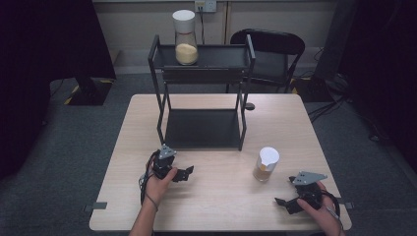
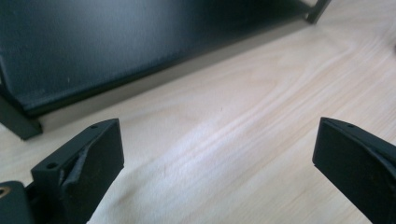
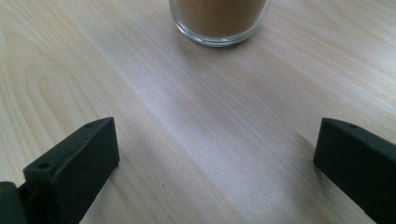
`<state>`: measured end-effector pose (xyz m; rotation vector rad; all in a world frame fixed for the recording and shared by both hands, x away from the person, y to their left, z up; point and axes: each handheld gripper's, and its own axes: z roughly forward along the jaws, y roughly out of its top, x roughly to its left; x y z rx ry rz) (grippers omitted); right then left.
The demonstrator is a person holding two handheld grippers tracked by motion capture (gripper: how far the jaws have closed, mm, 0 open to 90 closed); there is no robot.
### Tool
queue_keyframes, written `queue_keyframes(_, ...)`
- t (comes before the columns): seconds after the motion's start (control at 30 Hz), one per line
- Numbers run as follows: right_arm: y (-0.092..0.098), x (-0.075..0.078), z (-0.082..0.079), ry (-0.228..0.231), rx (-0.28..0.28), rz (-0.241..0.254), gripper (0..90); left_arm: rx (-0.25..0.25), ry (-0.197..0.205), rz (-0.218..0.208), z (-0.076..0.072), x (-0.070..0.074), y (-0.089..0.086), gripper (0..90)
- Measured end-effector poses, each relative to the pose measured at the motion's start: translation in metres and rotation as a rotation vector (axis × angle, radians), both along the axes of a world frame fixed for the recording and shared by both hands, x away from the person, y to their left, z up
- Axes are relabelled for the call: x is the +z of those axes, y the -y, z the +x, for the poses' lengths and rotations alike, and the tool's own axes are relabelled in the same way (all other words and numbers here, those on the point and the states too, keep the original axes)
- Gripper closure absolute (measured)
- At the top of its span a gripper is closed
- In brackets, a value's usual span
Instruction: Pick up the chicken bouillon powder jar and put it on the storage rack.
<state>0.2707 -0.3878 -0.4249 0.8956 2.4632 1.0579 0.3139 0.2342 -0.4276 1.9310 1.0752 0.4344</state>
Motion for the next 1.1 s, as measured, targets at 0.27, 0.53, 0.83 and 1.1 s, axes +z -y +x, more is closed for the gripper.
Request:
queue_keyframes(0.27, 0.000, 0.000, 0.000, 0.000, 0.000, 0.000, 0.0, 0.003, -0.011, 0.062, -0.004, -0.002, 0.003, 1.6)
queue_keyframes(0.53, 0.000, 0.000, 0.000, 0.000, 0.000, 0.000, 0.0, -0.003, -0.027, 0.110, -0.005, -0.002, 0.007, 1.9)
queue_keyframes(0.83, 0.000, 0.000, 0.000, 0.000, 0.000, 0.000, 0.0, -0.009, -0.029, 0.165, -0.005, 0.000, 0.016, 0.8)
queue_keyframes(1.1, 0.000, 0.000, 0.000, 0.000, 0.000, 0.000, 0.0, -0.010, -0.033, 0.166, -0.004, 0.000, 0.016, 0.0)
